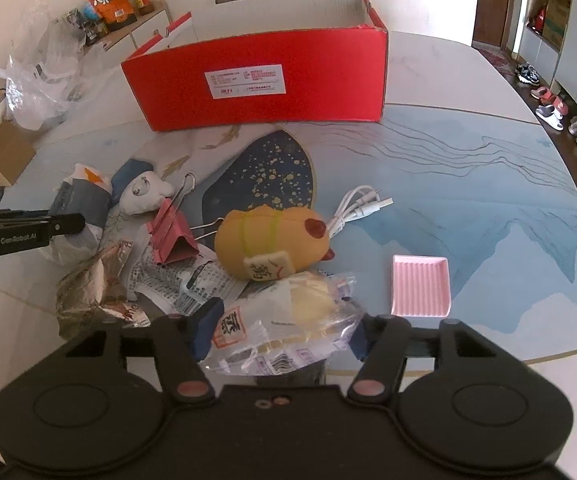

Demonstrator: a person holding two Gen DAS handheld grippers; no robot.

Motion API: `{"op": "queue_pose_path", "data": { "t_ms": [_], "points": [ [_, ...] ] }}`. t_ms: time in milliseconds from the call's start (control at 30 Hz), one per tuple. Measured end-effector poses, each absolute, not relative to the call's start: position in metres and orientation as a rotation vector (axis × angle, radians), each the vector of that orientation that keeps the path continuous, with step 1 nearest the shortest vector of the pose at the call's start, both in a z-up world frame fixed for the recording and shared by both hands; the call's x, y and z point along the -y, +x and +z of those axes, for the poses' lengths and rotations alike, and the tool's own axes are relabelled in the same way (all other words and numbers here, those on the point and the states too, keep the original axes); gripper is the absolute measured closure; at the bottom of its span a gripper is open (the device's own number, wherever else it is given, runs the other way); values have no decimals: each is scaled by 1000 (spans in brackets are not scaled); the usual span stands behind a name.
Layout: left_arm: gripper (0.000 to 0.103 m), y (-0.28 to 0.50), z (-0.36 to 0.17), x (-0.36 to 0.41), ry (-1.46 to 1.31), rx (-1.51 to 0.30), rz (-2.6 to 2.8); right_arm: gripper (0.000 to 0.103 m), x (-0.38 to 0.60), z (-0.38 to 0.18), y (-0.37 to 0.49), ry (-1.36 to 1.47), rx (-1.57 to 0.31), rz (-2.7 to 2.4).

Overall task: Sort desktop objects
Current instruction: 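Reach the left gripper to the white-and-green snack bag while the right gripper reaches the clear plastic bag, then grasp the snack bag with the left gripper while the right gripper grasps the clear bag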

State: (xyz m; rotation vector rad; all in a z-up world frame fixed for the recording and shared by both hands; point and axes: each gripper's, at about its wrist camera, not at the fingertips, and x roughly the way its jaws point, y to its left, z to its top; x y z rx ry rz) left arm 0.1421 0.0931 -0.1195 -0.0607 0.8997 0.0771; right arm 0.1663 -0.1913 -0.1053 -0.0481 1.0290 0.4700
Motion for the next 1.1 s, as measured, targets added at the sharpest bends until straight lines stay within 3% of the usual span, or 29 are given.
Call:
{"op": "queue_pose_path", "data": {
  "t_ms": [300, 700, 1100],
  "points": [
    [101, 133, -110, -100, -101, -864, 78, 45, 207, -83, 163, -4, -998, 454],
    [102, 121, -67, -99, -159, -753, 30, 45, 213, -48, 173, 36, -932, 463],
    [102, 160, -1, -80, -143, -591, -93, 45, 192, -10, 224, -18, -823, 546]
  ]
}}
